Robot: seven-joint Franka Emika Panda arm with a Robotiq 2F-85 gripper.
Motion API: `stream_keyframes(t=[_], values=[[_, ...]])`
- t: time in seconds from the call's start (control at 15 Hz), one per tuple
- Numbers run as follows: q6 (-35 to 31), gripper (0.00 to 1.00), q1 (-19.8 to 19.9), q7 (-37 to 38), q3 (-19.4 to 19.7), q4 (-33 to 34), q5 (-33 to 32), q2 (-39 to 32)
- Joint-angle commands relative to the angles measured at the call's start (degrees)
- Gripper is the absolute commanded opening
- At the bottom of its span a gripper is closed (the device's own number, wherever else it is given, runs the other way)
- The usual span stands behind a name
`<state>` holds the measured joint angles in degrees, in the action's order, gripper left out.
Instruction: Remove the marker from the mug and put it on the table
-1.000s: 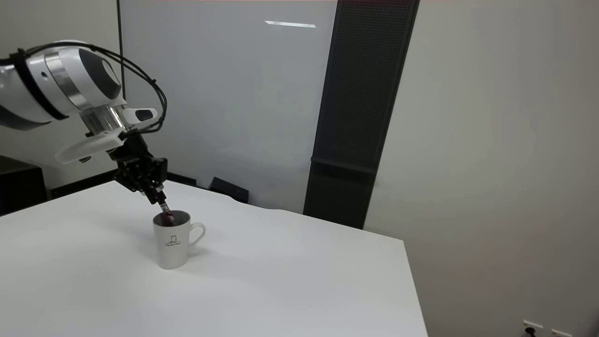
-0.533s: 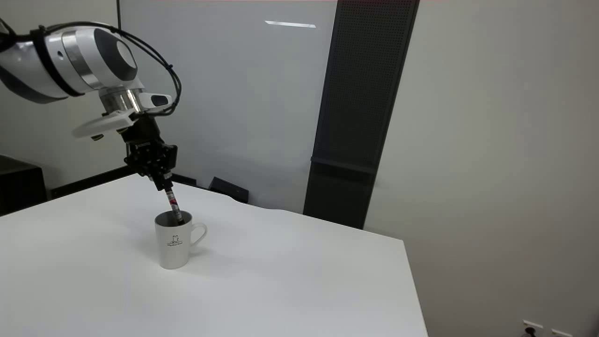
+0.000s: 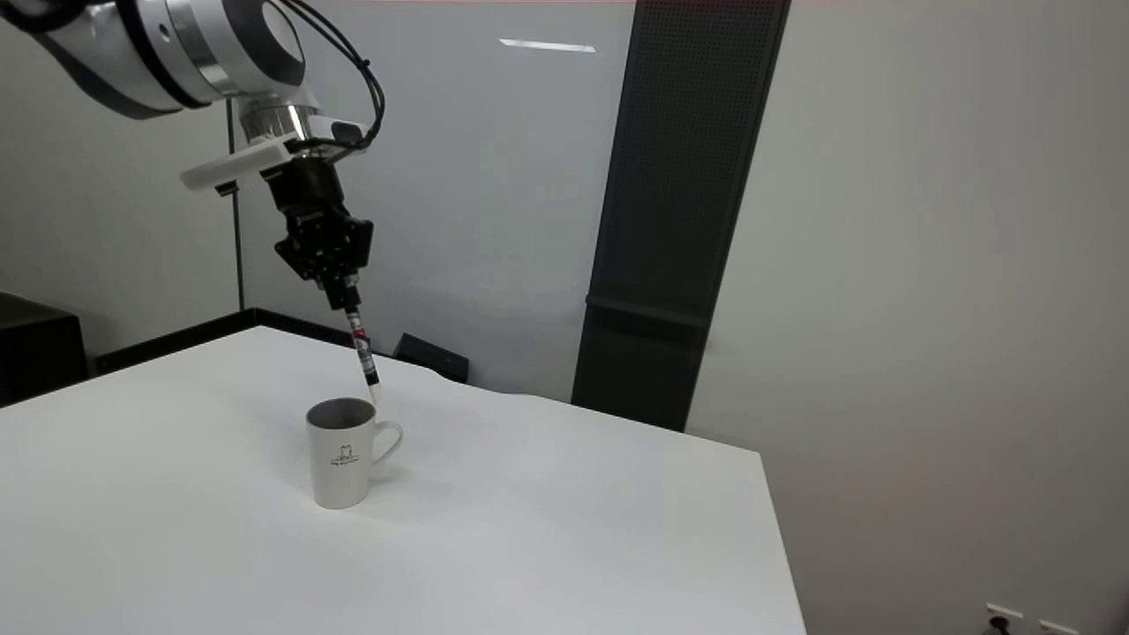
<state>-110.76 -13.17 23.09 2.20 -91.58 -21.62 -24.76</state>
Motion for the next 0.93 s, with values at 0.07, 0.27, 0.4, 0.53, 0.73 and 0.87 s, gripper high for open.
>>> stream_keyframes(t=[0.07, 0.27, 0.4, 0.53, 0.73, 0.87], values=[[7.6, 0.07, 2.3, -2.3, -0.3, 3.8, 1.8, 1.9], [9.9, 0.07, 4.5, -3.3, -0.4, 1.2, 4.0, 4.1], [10.0, 0.07, 6.6, -4.3, -0.6, -1.8, 7.9, 5.3], [8.7, 0.07, 8.6, -4.9, -0.5, -5.7, 12.0, 6.1], [6.9, 0.07, 11.1, -6.1, -0.3, -11.5, 18.1, 6.5], [5.1, 0.07, 12.6, -6.9, -0.1, -15.5, 21.7, 6.7]])
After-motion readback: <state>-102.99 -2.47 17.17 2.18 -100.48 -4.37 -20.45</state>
